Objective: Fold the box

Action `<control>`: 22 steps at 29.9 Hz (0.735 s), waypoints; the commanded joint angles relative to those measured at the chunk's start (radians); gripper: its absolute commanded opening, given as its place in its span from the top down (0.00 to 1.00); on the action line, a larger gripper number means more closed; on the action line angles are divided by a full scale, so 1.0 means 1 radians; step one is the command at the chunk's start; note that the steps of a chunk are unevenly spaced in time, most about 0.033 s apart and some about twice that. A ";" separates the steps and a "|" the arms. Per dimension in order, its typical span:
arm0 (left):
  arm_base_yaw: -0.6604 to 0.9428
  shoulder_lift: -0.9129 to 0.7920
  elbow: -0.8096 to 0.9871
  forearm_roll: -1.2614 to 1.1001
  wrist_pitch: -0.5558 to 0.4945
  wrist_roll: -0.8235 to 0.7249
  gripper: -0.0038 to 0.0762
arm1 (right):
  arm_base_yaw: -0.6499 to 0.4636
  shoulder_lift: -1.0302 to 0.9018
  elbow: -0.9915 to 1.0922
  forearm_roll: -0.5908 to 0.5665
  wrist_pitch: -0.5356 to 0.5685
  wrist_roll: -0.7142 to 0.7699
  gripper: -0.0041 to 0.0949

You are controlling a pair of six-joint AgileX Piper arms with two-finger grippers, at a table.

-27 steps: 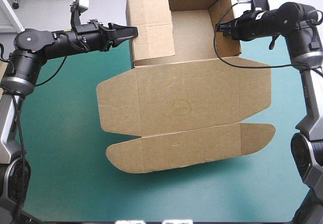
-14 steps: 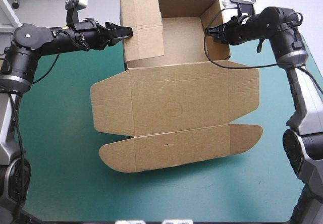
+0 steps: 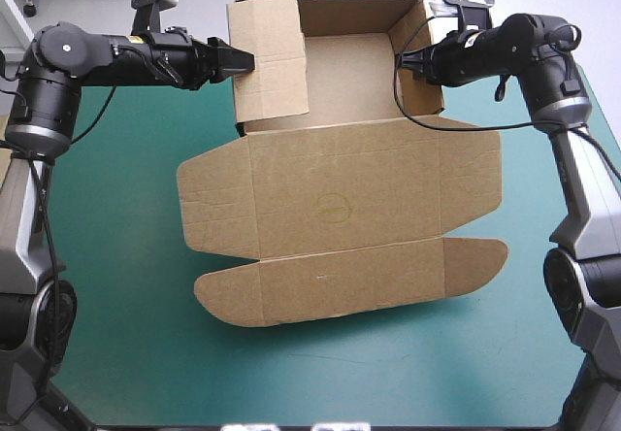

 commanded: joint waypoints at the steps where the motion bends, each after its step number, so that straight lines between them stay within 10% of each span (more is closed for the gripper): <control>1: -0.034 -0.028 -0.060 0.058 -0.026 -0.059 0.45 | 0.002 -0.062 -0.029 0.047 -0.054 0.018 0.96; 22: -0.102 0.065 -0.156 0.344 0.005 -0.210 0.47 | 0.053 -0.053 -0.029 0.022 -0.031 0.045 0.96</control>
